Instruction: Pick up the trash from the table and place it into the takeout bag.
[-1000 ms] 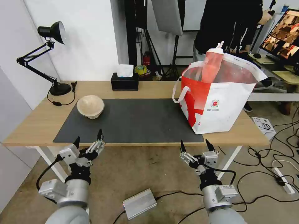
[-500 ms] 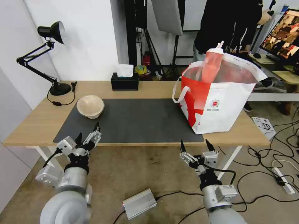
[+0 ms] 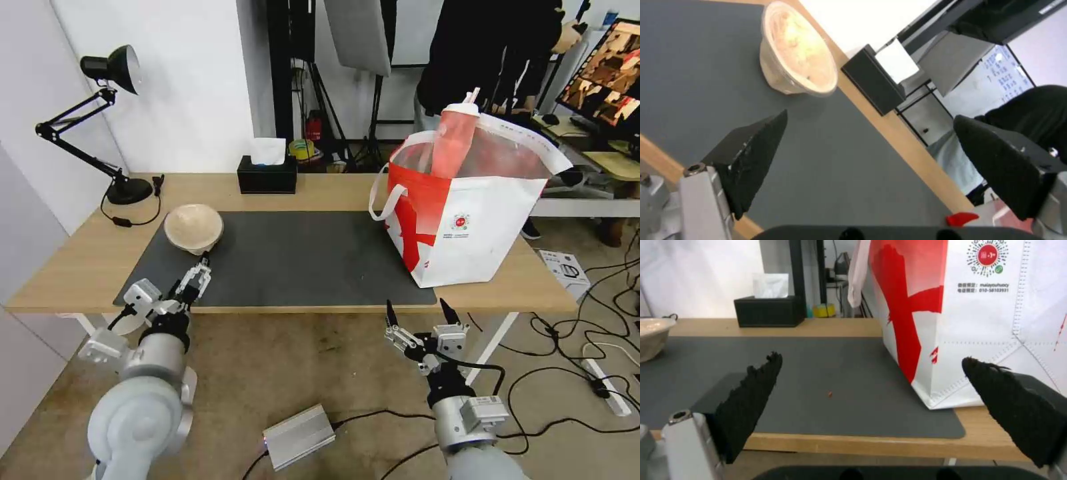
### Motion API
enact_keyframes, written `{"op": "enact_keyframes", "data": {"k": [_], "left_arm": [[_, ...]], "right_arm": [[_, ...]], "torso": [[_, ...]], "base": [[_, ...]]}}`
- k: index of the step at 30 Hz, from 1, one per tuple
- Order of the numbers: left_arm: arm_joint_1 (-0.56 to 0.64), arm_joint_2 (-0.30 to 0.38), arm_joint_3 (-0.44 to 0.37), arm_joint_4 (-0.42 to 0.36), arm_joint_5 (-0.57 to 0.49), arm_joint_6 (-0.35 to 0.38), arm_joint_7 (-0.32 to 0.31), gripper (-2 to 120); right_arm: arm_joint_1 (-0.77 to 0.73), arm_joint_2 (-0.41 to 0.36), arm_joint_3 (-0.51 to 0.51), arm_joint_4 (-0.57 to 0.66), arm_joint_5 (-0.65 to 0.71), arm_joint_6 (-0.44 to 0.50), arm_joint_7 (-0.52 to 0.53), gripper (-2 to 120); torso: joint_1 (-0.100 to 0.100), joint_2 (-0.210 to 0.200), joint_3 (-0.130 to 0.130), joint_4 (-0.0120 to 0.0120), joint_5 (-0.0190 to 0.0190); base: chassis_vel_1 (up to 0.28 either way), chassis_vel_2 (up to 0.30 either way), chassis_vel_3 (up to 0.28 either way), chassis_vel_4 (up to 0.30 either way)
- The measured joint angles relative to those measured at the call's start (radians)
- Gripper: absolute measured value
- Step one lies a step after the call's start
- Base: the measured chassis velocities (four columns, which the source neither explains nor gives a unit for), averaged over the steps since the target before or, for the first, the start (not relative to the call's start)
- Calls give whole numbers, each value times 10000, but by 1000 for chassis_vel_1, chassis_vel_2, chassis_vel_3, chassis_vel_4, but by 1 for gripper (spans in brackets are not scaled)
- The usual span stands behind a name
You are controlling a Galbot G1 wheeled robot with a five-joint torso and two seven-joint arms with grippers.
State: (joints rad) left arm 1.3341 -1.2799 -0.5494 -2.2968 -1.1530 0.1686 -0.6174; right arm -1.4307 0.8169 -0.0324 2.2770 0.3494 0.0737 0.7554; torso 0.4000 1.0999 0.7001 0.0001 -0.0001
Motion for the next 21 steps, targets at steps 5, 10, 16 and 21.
{"op": "enact_keyframes", "data": {"k": [5,10,16,21], "left_arm": [[-649,264,-64,327,-778,7,-637,100],[-1034,414,-87,564,-1098,7,-932,100],[-1671,655,-9,1096,-1488,9,-1582,100],[-2245,868,87,1536,-1898,27,-2098,100]], "right_arm": [[1,1,0,0,0,0,0,100],[0,0,0,0,0,0,0,100],[1,0,0,0,0,0,0,100],[0,0,0,0,0,0,0,100]], "torso": [[0,0,0,-1,0],[0,0,0,-1,0],[0,0,0,-1,1],[0,0,-1,-2,1]], "base": [[0,0,0,0],[0,0,0,0],[0,0,0,0],[0,0,0,0]]}}
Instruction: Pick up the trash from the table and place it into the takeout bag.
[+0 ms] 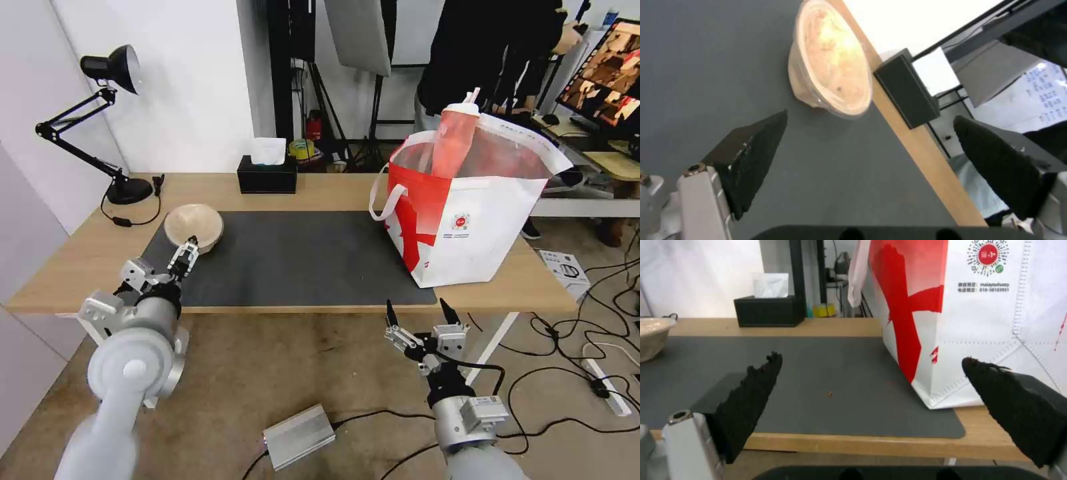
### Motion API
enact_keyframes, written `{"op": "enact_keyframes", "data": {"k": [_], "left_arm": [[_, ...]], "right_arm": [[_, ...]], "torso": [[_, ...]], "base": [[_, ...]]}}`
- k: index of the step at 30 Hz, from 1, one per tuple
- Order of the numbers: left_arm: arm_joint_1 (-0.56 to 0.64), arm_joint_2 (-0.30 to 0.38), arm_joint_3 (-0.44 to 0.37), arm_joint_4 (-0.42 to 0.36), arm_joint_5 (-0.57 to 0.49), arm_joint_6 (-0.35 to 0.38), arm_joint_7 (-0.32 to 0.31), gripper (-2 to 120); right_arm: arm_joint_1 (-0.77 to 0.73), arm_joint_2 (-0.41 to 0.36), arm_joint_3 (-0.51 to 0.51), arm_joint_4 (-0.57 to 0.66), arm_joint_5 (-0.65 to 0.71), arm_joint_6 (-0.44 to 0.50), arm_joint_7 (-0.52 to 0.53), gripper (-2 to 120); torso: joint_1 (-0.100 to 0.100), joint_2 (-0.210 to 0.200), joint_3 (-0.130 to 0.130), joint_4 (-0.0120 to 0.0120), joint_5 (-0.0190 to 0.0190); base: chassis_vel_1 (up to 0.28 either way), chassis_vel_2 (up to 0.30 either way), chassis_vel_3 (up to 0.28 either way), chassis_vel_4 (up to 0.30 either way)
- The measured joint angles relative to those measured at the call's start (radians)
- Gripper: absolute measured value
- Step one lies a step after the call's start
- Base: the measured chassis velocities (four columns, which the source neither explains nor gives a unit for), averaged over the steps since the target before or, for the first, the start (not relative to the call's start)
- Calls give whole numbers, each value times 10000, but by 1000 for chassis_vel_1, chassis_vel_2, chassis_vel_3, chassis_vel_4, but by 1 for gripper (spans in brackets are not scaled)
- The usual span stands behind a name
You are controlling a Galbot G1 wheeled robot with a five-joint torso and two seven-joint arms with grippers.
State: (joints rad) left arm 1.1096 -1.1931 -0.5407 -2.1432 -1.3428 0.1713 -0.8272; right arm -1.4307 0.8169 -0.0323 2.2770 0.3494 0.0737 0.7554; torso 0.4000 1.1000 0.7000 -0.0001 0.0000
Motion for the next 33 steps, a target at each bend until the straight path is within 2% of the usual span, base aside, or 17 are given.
{"op": "enact_keyframes", "data": {"k": [5,17,33], "left_arm": [[-475,186,81,437,-338,134,-380,100],[-1266,295,460,1259,-738,253,-782,100],[-2621,513,847,2750,-1240,254,-938,100]], "right_arm": [[1,0,-1,0,0,0,0,100],[1,0,0,0,0,0,0,100],[1,0,0,0,0,0,0,100]], "torso": [[0,1,0,1,0],[0,0,0,0,0],[0,0,0,0,0]], "base": [[0,0,0,0],[0,0,0,0],[0,0,0,0]]}}
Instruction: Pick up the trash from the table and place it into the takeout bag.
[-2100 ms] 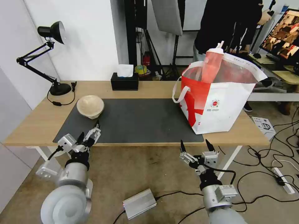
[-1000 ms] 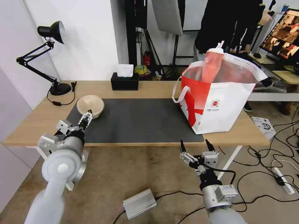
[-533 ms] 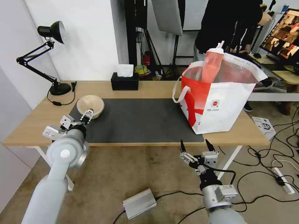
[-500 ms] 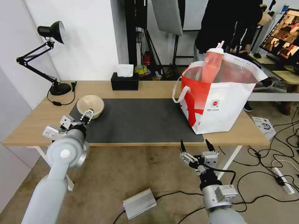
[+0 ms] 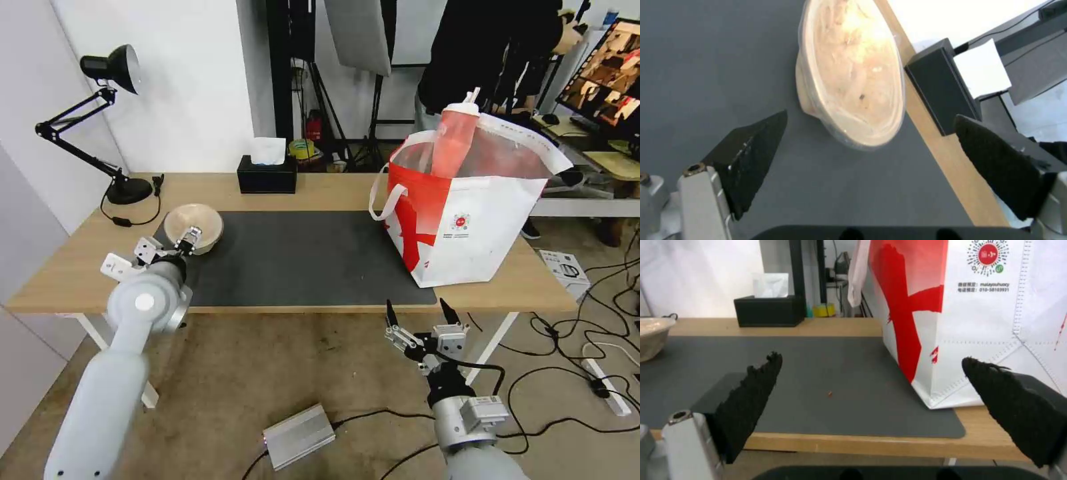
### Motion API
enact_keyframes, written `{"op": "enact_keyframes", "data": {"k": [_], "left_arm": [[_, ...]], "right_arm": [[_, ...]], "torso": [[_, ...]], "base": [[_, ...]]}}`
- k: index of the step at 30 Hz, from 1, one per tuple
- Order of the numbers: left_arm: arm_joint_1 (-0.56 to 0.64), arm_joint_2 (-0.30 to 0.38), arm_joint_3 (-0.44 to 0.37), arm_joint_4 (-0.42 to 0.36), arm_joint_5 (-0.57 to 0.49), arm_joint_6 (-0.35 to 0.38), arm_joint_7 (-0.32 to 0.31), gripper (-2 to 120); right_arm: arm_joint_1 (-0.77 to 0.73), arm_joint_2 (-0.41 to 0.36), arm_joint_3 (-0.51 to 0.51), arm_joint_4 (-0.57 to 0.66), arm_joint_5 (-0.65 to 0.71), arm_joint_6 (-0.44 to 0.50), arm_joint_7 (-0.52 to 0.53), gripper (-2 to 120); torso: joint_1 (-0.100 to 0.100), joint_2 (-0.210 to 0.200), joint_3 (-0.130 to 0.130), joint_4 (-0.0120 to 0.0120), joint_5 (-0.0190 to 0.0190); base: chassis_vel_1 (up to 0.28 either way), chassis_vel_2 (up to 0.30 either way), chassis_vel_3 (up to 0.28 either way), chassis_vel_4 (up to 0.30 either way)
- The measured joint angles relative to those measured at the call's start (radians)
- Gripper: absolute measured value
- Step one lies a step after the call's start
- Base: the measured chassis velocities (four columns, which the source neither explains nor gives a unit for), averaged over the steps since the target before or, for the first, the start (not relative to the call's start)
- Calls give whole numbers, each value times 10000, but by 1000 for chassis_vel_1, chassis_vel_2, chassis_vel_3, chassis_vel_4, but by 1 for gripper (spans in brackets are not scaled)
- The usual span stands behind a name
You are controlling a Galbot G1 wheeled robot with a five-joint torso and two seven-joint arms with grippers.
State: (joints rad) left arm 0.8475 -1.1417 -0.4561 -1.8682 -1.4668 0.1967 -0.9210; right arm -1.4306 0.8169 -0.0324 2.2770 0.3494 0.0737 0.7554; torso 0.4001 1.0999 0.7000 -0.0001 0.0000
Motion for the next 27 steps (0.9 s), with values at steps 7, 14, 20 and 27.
{"op": "enact_keyframes", "data": {"k": [7,14,20,27], "left_arm": [[-390,-38,127,665,7,90,96,100],[-686,-70,195,1112,62,240,7,100],[-929,-103,236,1389,55,246,-46,100],[-1325,-244,304,1852,56,244,-95,100]], "right_arm": [[0,0,0,0,0,0,0,100],[-1,0,0,0,0,0,0,100],[0,0,0,0,0,0,0,100],[0,1,0,0,0,0,0,100]], "torso": [[0,0,0,1,-1],[0,0,-1,1,-1],[-2,0,-1,2,1],[-2,0,-1,1,0]], "base": [[0,0,0,0],[0,0,0,0],[0,0,0,0],[0,0,0,0]]}}
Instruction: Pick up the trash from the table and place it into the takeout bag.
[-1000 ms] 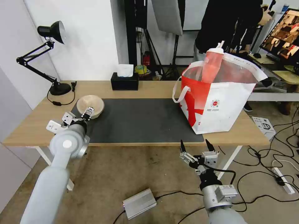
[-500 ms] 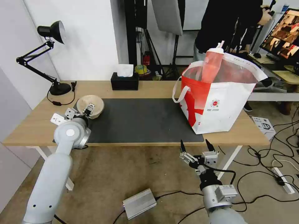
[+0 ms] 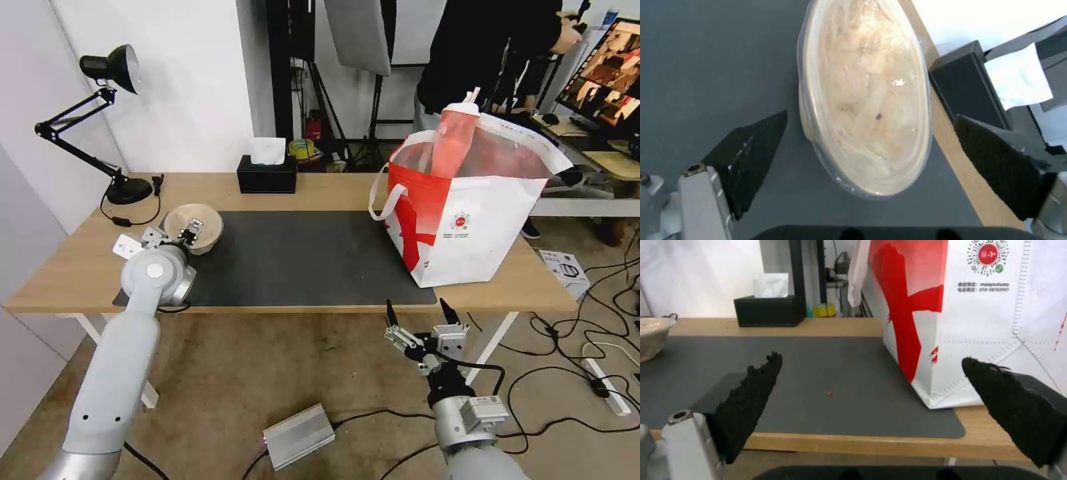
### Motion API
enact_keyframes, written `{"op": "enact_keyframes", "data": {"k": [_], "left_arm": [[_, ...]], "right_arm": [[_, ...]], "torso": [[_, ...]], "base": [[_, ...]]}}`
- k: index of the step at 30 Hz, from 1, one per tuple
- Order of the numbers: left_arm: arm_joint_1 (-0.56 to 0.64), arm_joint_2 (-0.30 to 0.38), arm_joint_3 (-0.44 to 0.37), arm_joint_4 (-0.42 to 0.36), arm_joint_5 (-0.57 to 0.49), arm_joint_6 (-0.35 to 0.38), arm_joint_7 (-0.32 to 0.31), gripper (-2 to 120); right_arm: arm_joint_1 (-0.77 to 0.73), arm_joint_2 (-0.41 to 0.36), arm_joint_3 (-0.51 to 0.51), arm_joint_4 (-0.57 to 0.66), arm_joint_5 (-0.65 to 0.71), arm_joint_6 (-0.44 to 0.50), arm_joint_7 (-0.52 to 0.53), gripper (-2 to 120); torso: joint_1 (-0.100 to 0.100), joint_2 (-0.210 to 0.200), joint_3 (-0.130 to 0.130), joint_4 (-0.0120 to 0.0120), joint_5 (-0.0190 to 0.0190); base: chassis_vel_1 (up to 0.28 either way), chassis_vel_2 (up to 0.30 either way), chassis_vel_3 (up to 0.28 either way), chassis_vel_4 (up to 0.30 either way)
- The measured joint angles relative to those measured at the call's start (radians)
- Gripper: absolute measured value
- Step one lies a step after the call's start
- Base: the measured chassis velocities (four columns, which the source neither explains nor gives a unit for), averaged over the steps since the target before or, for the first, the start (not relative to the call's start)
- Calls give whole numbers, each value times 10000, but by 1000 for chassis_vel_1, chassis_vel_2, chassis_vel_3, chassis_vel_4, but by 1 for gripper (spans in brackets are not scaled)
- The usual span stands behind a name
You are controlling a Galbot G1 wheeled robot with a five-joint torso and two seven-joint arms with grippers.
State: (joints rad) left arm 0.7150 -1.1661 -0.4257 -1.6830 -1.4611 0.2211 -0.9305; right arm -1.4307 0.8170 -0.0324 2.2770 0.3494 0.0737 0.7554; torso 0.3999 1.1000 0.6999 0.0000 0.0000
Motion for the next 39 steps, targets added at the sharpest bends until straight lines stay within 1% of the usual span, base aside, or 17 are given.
{"op": "enact_keyframes", "data": {"k": [3,6,19,23,28,33,36,39], "left_arm": [[-83,-6,43,107,2,2,-8,100],[-306,-44,168,415,73,56,-26,100],[-731,-255,380,1060,115,121,-48,100],[-782,-310,410,1173,150,135,-50,100],[-847,-372,498,1301,413,450,-197,100],[-888,-424,482,1326,412,639,-238,100],[-922,-464,483,1351,412,636,-267,100],[-971,-532,508,1401,419,554,-343,96]], "right_arm": [[0,0,0,0,0,0,0,100],[0,-1,0,0,0,0,0,100],[0,0,0,0,0,0,0,100],[0,0,0,0,0,0,0,100],[0,0,0,0,0,0,0,100],[0,-1,0,0,0,0,-1,100],[0,0,0,0,0,0,0,100],[0,-1,0,0,0,0,0,100]], "torso": [[1,0,0,1,-1],[1,0,0,0,0],[1,0,1,0,0],[1,0,1,0,0],[1,0,1,1,0],[1,0,1,0,0],[1,0,1,0,0],[1,0,1,0,0]], "base": [[0,0,0,0],[0,0,0,0],[0,0,0,0],[0,0,0,0],[0,0,0,0],[0,0,0,0],[0,0,0,0],[0,0,0,0]]}}
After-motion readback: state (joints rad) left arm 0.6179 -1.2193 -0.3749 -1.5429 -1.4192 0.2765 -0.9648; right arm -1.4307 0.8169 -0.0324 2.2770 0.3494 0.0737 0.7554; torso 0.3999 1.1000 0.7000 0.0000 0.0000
